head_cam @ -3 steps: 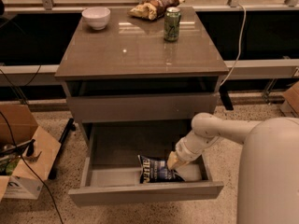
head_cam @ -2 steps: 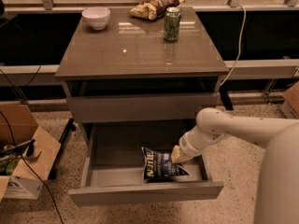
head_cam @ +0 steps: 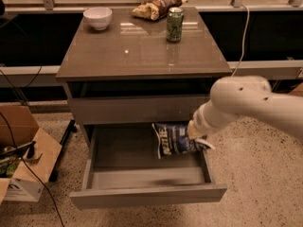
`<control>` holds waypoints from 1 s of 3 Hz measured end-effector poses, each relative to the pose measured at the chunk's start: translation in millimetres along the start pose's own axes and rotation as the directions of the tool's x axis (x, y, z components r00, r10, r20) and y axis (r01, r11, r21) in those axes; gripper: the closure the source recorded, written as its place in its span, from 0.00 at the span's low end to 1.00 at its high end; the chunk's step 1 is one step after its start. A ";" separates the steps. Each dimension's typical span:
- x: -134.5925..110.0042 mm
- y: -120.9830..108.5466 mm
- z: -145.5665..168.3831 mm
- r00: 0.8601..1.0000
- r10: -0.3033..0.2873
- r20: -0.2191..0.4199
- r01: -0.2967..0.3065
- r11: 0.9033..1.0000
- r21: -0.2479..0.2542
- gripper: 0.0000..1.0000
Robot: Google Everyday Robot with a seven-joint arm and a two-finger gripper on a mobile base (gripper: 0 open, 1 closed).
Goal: Pick blue chip bag from middle drawer and place on counter
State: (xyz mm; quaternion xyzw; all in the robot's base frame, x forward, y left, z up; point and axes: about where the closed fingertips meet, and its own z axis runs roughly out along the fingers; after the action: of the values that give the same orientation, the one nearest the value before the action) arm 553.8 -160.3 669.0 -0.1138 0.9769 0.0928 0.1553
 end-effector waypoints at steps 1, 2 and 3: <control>-58.3 4.8 -110.2 0.983 -0.142 0.115 0.134 0.988 0.081 1.00; -99.9 4.5 -185.2 0.962 -0.240 0.130 0.222 0.966 0.134 1.00; -140.3 4.2 -231.7 0.946 -0.299 0.124 0.277 0.946 0.167 1.00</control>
Offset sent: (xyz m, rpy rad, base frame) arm 0.1206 -0.0179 0.4536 -0.1669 -0.5071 0.2058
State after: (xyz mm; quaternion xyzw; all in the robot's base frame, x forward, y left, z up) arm 617.2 -179.4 931.7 -0.2366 0.9396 0.0050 0.2472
